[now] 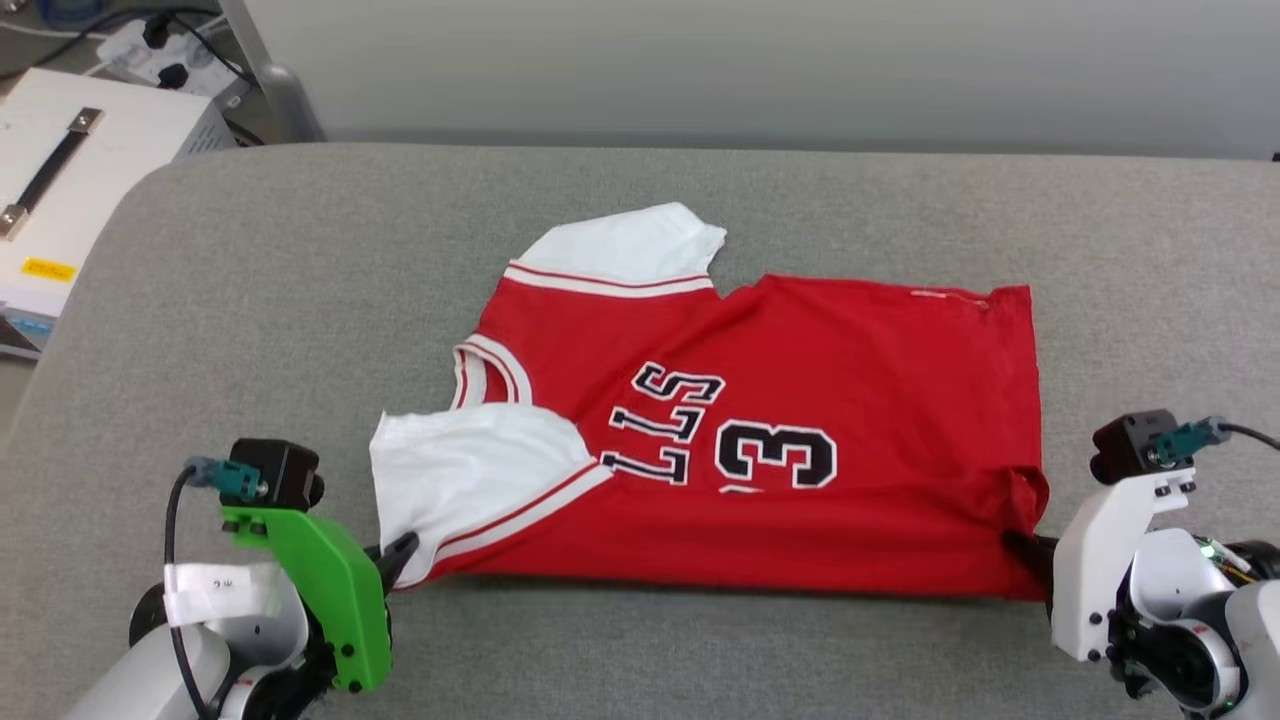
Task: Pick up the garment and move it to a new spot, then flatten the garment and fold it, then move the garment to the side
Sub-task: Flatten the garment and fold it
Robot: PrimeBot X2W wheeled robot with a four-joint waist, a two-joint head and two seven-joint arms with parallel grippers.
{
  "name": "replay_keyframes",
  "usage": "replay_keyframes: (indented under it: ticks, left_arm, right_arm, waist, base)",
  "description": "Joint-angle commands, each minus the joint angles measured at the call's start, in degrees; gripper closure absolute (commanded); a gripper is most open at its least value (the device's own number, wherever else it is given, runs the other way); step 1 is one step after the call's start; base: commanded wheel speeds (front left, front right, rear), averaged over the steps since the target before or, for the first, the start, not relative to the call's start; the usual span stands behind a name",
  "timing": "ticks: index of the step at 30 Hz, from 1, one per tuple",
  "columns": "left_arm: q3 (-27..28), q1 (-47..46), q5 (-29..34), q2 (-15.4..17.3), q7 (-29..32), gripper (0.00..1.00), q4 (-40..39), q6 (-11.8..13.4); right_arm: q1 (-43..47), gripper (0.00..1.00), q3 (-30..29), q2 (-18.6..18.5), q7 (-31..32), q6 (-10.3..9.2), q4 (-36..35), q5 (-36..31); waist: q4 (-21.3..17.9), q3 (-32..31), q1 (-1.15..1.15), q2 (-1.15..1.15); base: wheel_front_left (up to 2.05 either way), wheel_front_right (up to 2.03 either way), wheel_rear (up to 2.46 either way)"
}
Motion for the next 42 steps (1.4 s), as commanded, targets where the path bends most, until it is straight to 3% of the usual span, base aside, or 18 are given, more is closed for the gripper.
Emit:
replay_keyframes:
  ticks: [1, 12, 22, 23, 24, 25, 26, 33, 42]
  left_arm:
    - [0.4, 1.65, 0.08, 1.01, -0.34, 1.0, -0.57, 0.62]
    - [-0.37, 11.85, -2.63, 2.54, 0.94, 1.0, -4.78, 4.89]
    - [-1.72, 11.76, -4.52, -2.56, -1.5, 1.0, 3.89, 1.46]
    - [-1.93, 11.32, -4.51, -3.02, -1.57, 0.8, 4.96, 1.05]
    - [-1.8, 10.97, -4.62, -3.53, -1.96, 0.56, 5.79, 0.87]
    - [-1.91, 10.62, -4.67, -3.93, -2.07, 0.09, 6.69, 0.55]
    - [-2.0, 10.39, -4.69, -4.11, -2.07, 0.0, 7.24, 0.29]
    - [-1.0, 8.19, -1.68, -3.66, -6.36, 0.0, 8.52, -0.15]
    - [2.12, 3.93, 5.14, -5.33, -18.98, 0.0, 8.21, 2.32]
  right_arm:
    - [1.53, 1.0, 0.21, -0.3, 0.3, -0.01, -0.58, 0.41]
    - [12.46, 1.0, -3.25, 1.25, 3.38, -0.01, -6.4, -0.56]
    - [16.53, 1.0, -4.82, 4.85, 0.58, -0.01, -4.13, -2.03]
    - [16.51, 0.74, -4.55, 4.93, -0.24, -0.01, -3.67, -2.11]
    - [16.54, 0.62, -4.47, 5.04, -1.01, -0.01, -3.31, -2.05]
    - [16.57, 0.0, -4.35, 5.25, -2.13, -0.01, -3.03, -1.78]
    - [16.54, 0.0, -4.31, 5.33, -3.31, -0.01, -2.96, -1.7]
    - [16.19, 0.0, -7.07, 6.63, -18.32, -0.01, -3.92, -5.41]
    - [14.76, 0.0, -10.11, 9.88, -31.37, -0.01, -6.87, -13.38]
  waist:
    - [0.12, -3.2, 0.0, 0.0]
    - [0.38, -6.99, 0.0, 0.0]
    - [-0.29, -5.35, 0.0, 0.0]
    - [-0.4, -5.25, 0.0, 0.0]
    - [-0.44, -5.25, 0.0, 0.0]
    - [-0.51, -5.27, 0.0, 0.0]
    - [-0.57, -5.32, 0.0, 0.0]
    - [-0.86, -6.35, 0.0, 0.0]
    - [-1.62, -6.64, 0.0, 0.0]
  base:
    - [0.0, 0.0, 0.0]
    - [0.0, 0.0, 0.0]
    - [0.0, 0.0, 0.0]
    - [0.0, 0.0, 0.0]
    - [0.0, 0.0, 0.0]
    - [0.0, 0.0, 0.0]
    - [0.0, 0.0, 0.0]
    - [0.0, 0.0, 0.0]
    - [0.0, 0.0, 0.0]
